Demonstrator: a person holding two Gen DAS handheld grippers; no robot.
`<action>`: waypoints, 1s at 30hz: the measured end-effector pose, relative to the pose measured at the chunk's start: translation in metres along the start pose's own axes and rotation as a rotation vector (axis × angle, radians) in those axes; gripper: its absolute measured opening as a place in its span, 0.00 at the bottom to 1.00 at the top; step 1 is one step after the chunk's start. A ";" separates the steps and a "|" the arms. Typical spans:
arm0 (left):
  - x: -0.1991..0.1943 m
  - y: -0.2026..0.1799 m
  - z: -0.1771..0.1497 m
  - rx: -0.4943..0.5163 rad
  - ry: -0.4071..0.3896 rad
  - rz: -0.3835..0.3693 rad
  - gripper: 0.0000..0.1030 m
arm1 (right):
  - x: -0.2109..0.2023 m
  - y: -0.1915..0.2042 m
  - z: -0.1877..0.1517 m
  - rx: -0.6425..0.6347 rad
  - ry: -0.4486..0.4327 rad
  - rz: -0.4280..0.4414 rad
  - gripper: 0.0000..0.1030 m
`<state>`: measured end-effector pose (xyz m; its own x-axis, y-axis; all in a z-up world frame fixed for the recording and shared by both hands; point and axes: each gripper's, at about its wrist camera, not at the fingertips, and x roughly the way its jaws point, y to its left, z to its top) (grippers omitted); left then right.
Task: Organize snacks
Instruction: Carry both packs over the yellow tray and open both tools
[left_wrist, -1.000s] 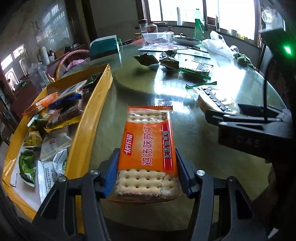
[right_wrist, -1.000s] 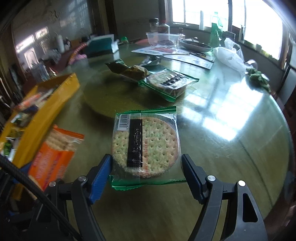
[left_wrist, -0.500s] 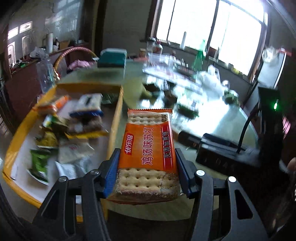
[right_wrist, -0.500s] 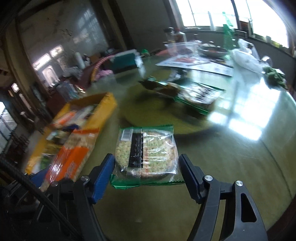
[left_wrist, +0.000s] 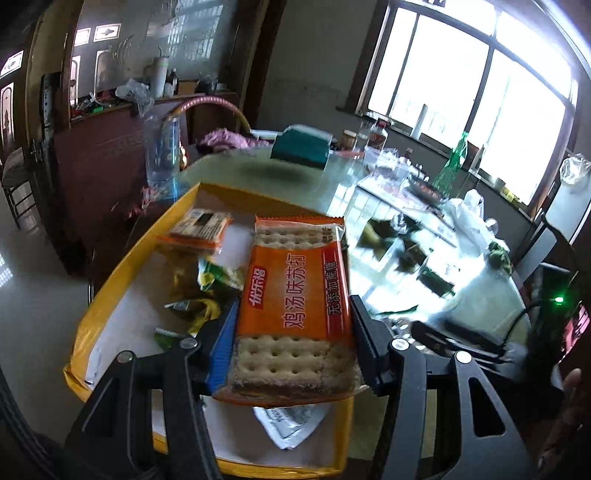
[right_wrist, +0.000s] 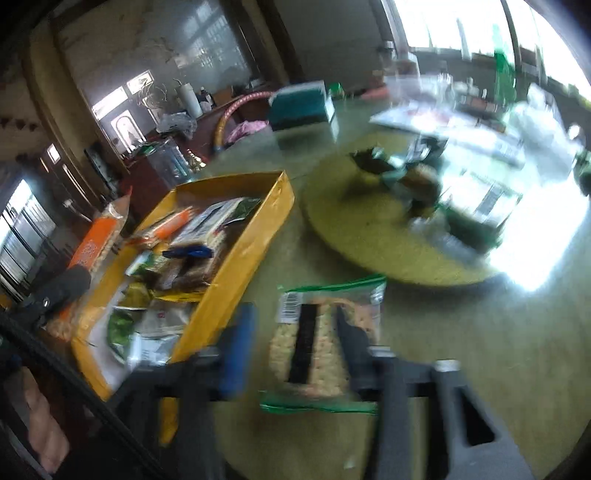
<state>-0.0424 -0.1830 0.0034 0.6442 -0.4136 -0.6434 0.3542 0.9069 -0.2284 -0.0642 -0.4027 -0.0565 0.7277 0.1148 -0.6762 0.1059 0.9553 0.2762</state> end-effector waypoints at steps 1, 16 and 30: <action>0.002 0.002 0.000 -0.009 0.003 -0.006 0.56 | -0.002 -0.003 -0.002 -0.017 -0.014 -0.055 0.90; -0.022 0.025 0.044 0.014 -0.077 0.050 0.56 | 0.059 0.026 -0.005 -0.141 0.232 -0.152 0.80; -0.059 -0.013 0.103 0.060 -0.158 -0.119 0.56 | 0.026 0.015 -0.009 -0.091 0.120 -0.030 0.74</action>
<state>-0.0151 -0.1792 0.1193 0.6917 -0.5295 -0.4910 0.4710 0.8463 -0.2491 -0.0498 -0.3834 -0.0756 0.6383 0.1125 -0.7615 0.0608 0.9788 0.1956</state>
